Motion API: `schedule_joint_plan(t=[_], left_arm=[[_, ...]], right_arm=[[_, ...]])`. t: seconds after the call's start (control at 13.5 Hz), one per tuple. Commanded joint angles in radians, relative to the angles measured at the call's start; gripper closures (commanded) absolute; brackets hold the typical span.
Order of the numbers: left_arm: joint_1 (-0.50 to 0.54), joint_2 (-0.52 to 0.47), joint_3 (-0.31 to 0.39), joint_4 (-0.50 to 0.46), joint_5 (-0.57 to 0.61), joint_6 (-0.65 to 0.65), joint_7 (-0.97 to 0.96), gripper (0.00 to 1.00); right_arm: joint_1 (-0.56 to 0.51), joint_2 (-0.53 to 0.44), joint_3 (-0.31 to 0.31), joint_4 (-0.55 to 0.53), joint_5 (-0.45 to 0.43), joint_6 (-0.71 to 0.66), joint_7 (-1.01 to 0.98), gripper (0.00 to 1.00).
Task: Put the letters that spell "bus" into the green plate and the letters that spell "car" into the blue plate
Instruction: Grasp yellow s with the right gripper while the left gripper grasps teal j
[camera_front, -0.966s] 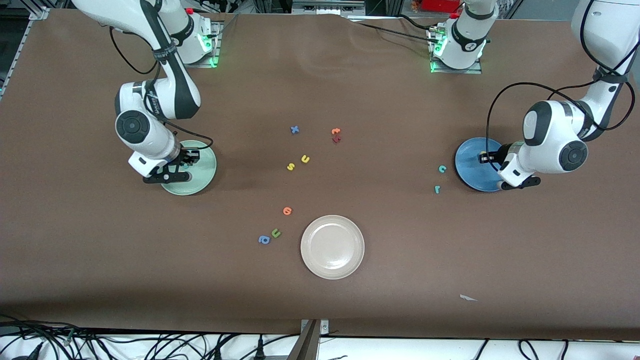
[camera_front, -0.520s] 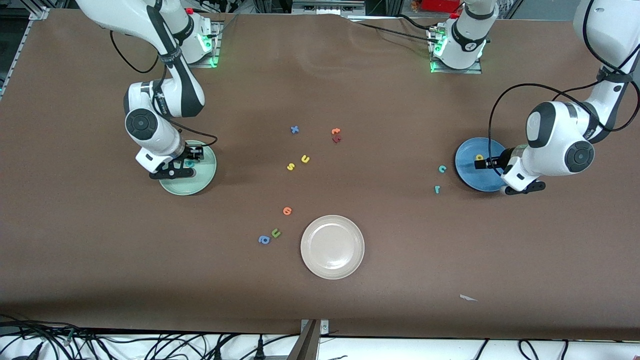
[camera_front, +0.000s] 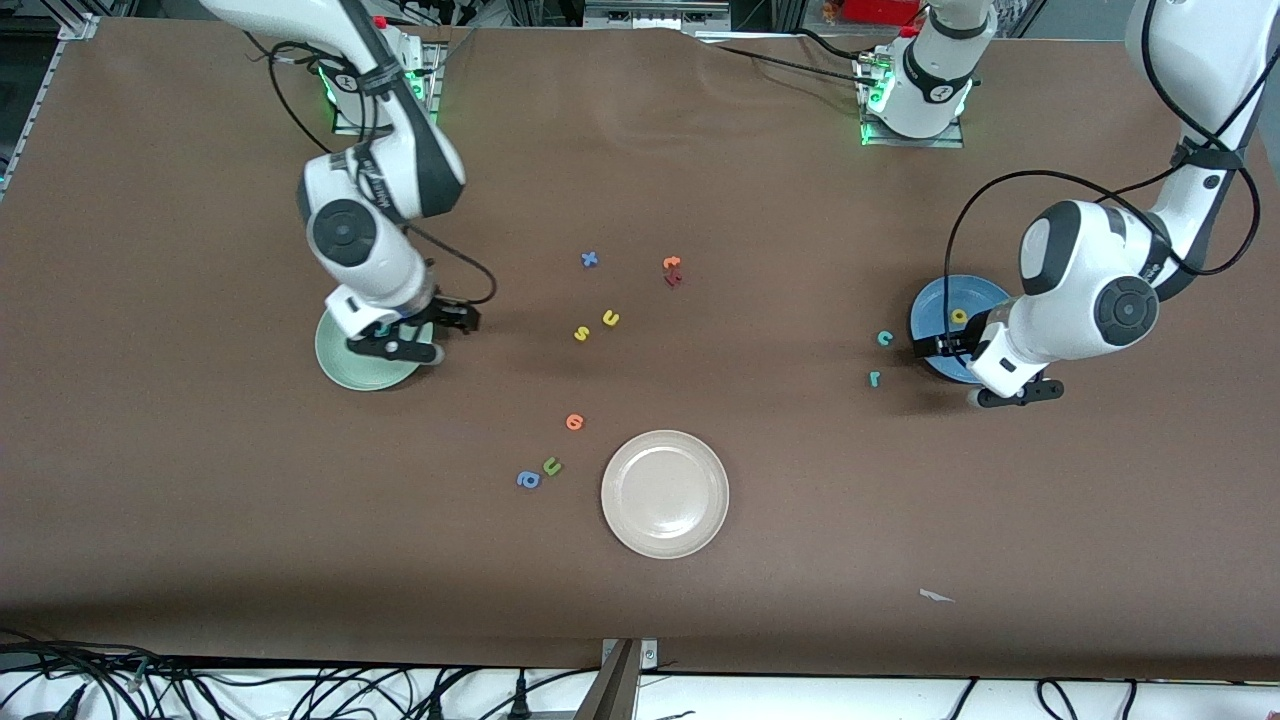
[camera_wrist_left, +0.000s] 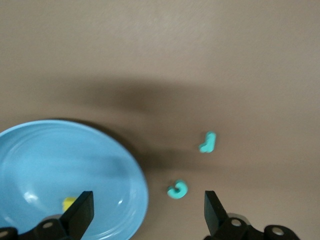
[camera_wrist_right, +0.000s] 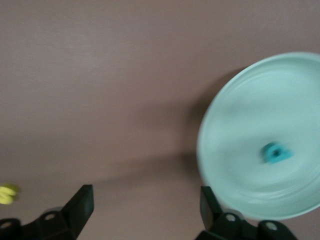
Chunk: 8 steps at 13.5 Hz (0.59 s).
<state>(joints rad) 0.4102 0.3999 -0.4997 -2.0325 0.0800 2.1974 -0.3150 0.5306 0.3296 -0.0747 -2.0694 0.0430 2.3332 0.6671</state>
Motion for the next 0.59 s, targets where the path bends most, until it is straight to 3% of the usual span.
schedule_joint_plan(t=[0.0, 0.15, 0.37, 0.52], left_arm=[[-0.048, 0.068, 0.003, 0.031, 0.015, 0.07, -0.114, 0.09], [-0.065, 0.103, 0.003, 0.031, 0.023, 0.134, -0.209, 0.09], [-0.086, 0.149, 0.007, 0.032, 0.024, 0.214, -0.286, 0.1], [-0.097, 0.172, 0.01, 0.054, 0.024, 0.219, -0.337, 0.19]], right_arm=[[0.003, 0.116, 0.082, 0.135, 0.011, -0.015, 0.286, 0.16], [0.006, 0.188, 0.13, 0.211, 0.012, -0.005, 0.432, 0.35], [0.051, 0.308, 0.156, 0.351, 0.011, 0.008, 0.619, 0.37], [0.075, 0.344, 0.156, 0.38, 0.011, 0.026, 0.673, 0.38]])
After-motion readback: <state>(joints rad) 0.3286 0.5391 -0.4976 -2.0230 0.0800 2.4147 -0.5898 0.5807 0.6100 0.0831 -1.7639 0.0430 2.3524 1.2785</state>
